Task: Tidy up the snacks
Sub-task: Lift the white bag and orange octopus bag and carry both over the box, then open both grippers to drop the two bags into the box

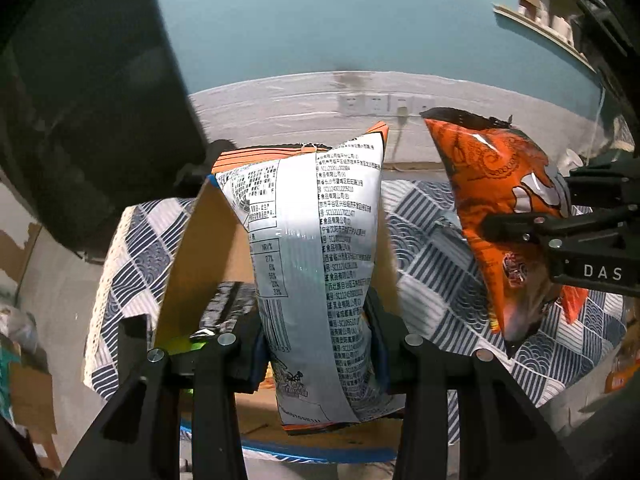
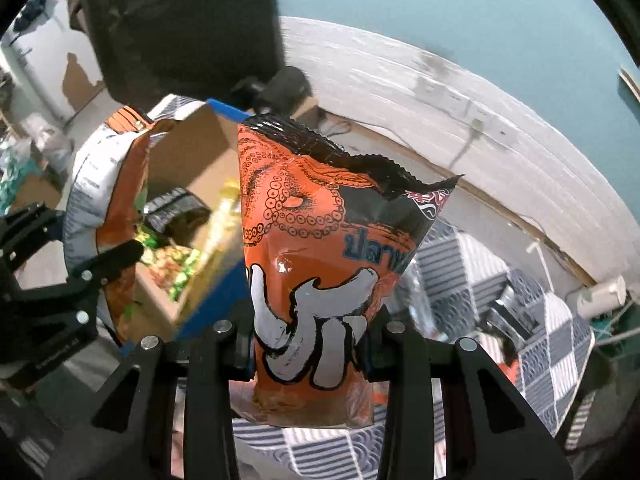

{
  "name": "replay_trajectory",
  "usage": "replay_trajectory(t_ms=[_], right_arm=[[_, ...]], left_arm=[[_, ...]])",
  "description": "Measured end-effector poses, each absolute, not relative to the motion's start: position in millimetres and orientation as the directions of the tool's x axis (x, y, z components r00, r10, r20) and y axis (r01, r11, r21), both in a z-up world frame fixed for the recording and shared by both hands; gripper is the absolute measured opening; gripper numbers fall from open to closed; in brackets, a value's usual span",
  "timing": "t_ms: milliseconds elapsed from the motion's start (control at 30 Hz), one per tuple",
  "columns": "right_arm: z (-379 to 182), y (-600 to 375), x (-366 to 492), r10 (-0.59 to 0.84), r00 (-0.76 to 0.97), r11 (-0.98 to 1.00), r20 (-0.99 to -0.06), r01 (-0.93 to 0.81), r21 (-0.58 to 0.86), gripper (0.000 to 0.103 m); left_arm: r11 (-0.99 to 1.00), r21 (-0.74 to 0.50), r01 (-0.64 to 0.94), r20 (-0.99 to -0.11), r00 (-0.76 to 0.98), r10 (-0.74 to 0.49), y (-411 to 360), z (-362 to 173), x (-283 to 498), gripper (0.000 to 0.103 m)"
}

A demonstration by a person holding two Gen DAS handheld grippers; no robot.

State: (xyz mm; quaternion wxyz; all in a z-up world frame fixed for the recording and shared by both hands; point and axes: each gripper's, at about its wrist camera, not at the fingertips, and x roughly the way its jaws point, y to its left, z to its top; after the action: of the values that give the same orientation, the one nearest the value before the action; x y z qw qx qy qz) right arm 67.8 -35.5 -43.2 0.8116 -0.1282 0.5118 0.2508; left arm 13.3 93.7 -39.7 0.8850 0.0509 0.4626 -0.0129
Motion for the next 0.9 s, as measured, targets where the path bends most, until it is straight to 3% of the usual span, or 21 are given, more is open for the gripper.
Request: replay_trajectory(t_ms=[667, 867, 900], right_arm=[[-65.0, 70.9, 81.3, 0.317, 0.246, 0.775, -0.916, -0.624, 0.101, 0.035], [-68.9, 79.0, 80.6, 0.304, 0.244, 0.77, -0.921, -0.633, 0.086, 0.043], [-67.9, 80.2, 79.8, 0.304, 0.249, 0.77, -0.92, -0.633, 0.083, 0.049]], left_arm=[[0.996, 0.01, -0.085, -0.854, 0.518, 0.053, 181.4, -67.4, 5.7, 0.042], [0.996, 0.023, -0.091, -0.853, 0.517, 0.067, 185.5, -68.3, 5.0, 0.043], [0.995, 0.03, -0.091, -0.852, 0.518, 0.073, 184.9, -67.8, 4.7, 0.047]])
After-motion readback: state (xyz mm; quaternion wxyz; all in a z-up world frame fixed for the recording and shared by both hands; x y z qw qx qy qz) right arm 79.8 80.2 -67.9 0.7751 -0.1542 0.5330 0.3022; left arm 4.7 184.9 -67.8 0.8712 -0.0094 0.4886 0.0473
